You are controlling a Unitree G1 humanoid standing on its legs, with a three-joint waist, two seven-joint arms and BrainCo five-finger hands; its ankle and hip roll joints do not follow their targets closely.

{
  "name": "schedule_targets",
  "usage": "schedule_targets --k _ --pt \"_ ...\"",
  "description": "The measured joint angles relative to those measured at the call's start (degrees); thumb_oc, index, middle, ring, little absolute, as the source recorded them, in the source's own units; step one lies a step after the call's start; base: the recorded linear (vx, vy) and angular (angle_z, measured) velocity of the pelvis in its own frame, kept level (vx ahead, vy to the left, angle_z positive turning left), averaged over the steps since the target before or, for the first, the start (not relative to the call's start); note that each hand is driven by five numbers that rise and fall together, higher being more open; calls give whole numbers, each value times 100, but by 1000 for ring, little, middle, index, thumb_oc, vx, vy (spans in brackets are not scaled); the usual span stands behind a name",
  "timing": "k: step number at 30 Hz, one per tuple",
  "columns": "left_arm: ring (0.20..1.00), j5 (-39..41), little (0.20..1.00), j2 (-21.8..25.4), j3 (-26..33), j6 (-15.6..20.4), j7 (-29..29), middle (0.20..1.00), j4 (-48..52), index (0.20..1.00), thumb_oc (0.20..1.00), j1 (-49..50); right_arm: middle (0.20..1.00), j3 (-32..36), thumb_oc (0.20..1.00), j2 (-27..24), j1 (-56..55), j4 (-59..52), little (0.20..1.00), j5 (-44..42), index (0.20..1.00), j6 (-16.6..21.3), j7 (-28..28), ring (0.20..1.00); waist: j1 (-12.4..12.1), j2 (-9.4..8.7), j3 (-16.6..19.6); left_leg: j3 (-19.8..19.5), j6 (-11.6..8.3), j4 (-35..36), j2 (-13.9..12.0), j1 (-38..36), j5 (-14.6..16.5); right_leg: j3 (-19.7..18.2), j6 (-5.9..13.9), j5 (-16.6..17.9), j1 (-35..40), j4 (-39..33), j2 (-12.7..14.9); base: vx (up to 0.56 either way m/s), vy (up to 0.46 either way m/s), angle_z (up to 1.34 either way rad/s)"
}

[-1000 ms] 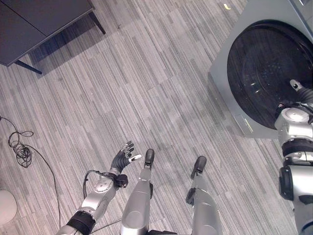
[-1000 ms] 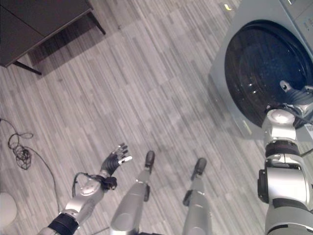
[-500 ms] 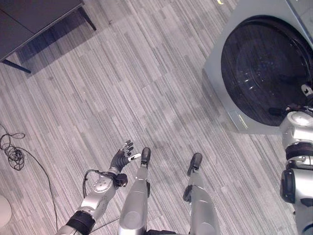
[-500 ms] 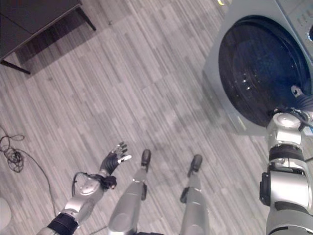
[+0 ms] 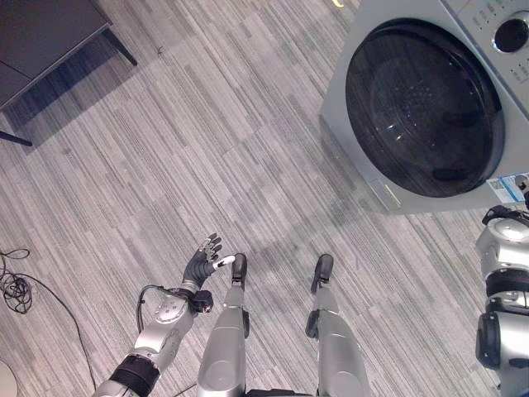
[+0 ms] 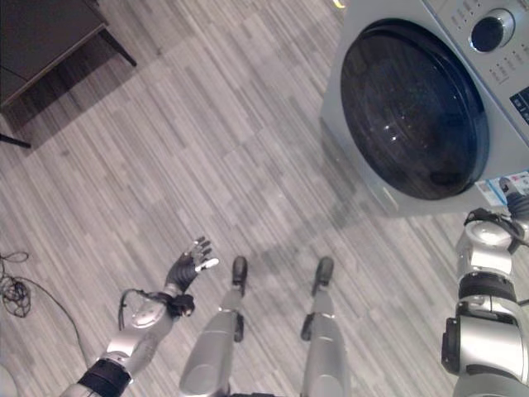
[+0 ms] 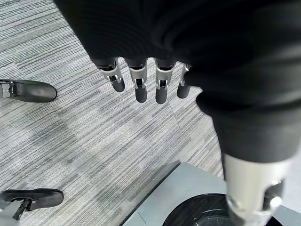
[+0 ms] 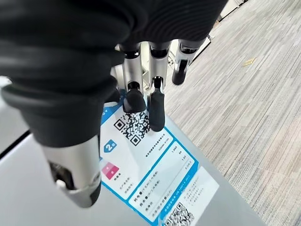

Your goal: Grab the laundry basket,head to the washer,open it,put in the laundry and shut it.

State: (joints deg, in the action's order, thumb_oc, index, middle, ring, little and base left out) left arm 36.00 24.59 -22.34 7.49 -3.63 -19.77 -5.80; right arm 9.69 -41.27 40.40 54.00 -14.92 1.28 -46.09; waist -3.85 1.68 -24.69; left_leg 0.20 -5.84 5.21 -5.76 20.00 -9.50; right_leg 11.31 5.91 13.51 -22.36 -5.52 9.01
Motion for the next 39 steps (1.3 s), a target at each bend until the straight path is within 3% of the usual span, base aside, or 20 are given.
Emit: schedule_targets --k 6,10,12,17,25,33,35,39 --pt "1000 17 1000 -13 -33 5 -2 1000 46 1000 1000 170 1000 -518 1000 169 482 314 1000 -26 1000 -18 2 1000 -26 96 -53 26 -4 1 -13 10 -4 -15 -24 26 -21 4 -20 11 4 -3" --pt "1000 30 1000 -28 -38 6 -9 1000 53 1000 1000 144 1000 -584 1000 1069 488 257 1000 -43 1000 140 140 1000 -142 140 -74 -56 -52 2 -49 1 -33 60 -70 45 33 47 -74 37 3 6" --pt "1000 178 1000 -27 -40 6 -9 1000 91 1000 1000 150 1000 -353 1000 1243 472 259 1000 -213 1000 187 21 1000 -255 210 -92 -147 -78 1 -61 44 -52 185 -80 33 62 47 -77 17 -2 21" --pt "1000 206 1000 -7 -33 7 -34 1000 82 1000 1000 232 1000 -127 1000 1082 477 296 1000 -515 1000 240 12 1000 -331 233 -91 -289 -91 1 -19 139 -75 310 -61 -4 58 40 11 5 9 16" --pt "1000 236 1000 -8 -28 19 -33 1000 77 1000 1000 351 1000 -460 1000 625 753 559 1000 -526 1000 234 147 1000 -327 301 -70 -302 -91 0 27 217 -87 329 -66 8 -20 48 16 0 0 0" --pt "1000 236 1000 12 -30 29 9 1000 96 1000 1000 347 1000 -1198 1000 281 1468 1591 1000 -527 1000 -1 363 1000 -343 302 -69 -312 -92 0 26 221 -87 336 -69 16 -21 48 21 -2 -4 0" --pt "1000 236 1000 21 -32 40 16 1000 96 1000 1000 348 1000 -1673 1000 86 2111 2485 1000 -799 1000 -135 626 1000 -347 298 -66 -308 -100 0 26 245 -80 314 -39 18 -44 48 31 2 -18 0" --pt "1000 237 1000 21 -74 24 58 1000 54 1000 1000 349 1000 -2364 1000 29 2404 2993 1000 -901 1000 -227 1081 1000 -348 286 -61 -381 -132 -3 9 311 -130 325 -58 26 -87 3 11 18 -36 3"
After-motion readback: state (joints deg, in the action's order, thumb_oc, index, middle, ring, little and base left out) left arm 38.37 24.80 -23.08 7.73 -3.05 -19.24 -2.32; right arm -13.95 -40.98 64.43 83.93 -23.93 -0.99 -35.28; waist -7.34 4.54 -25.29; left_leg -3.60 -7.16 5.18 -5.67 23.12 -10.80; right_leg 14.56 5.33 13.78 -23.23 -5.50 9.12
